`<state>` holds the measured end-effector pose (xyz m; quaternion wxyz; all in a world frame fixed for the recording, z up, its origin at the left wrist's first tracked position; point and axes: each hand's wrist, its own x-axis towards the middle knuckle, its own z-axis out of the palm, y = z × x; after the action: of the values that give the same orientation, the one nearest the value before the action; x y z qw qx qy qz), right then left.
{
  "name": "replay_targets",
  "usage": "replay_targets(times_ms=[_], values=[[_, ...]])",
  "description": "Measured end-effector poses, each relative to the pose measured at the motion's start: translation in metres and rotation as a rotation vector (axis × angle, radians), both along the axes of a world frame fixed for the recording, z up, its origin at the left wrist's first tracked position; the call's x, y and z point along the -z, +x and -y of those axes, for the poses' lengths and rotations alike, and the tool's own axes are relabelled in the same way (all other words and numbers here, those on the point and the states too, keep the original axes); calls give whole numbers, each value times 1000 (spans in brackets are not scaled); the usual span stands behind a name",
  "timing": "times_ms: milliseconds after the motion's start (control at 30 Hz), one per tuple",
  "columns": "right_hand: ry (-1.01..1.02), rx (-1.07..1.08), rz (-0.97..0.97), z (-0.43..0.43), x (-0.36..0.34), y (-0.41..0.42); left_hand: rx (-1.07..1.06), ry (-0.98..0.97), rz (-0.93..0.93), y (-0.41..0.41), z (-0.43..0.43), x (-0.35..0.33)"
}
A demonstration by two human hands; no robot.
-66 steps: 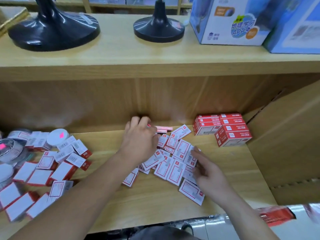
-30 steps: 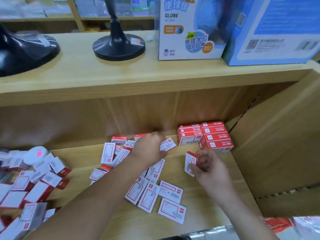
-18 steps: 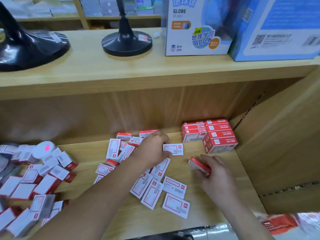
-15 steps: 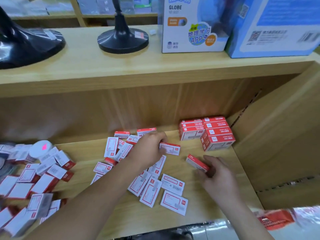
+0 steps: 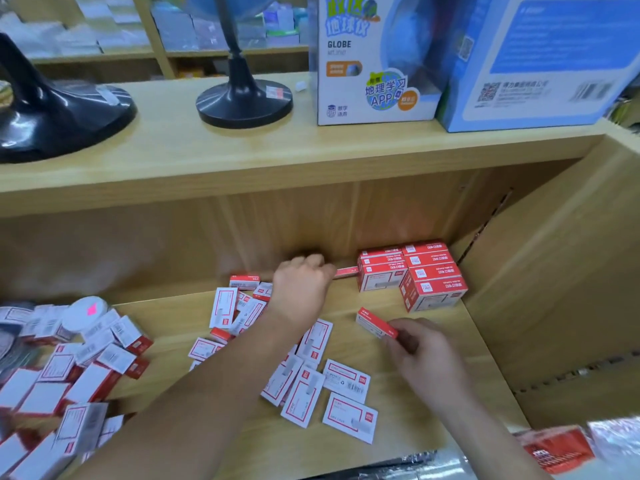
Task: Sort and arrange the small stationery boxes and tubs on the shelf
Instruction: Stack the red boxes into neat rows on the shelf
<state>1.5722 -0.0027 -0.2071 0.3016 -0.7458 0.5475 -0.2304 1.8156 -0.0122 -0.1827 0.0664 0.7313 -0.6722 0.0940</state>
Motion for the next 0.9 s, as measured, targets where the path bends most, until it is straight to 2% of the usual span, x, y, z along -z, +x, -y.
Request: replay_targets(times_ms=[200,433,500,567,667,733,900], values=[[88,-16,83,5,0,-2,-14,1,38,0,4,-3],[151,0,192,4,-10,9,17,-226,-23,13,8,5],[204,23,287,2,-16,12,56,-300,-147,12,5,6],[230,48,372,1,-24,15,87,-275,-371,7,-10,-3],[270,114,478,-1,-33,23,132,25,-743,-14,-38,-25],[331,122,554,-4,-39,33,182,131,-805,-33,-51,-33],[400,0,622,-12,-55,46,166,-28,-883,-35,-61,-33]])
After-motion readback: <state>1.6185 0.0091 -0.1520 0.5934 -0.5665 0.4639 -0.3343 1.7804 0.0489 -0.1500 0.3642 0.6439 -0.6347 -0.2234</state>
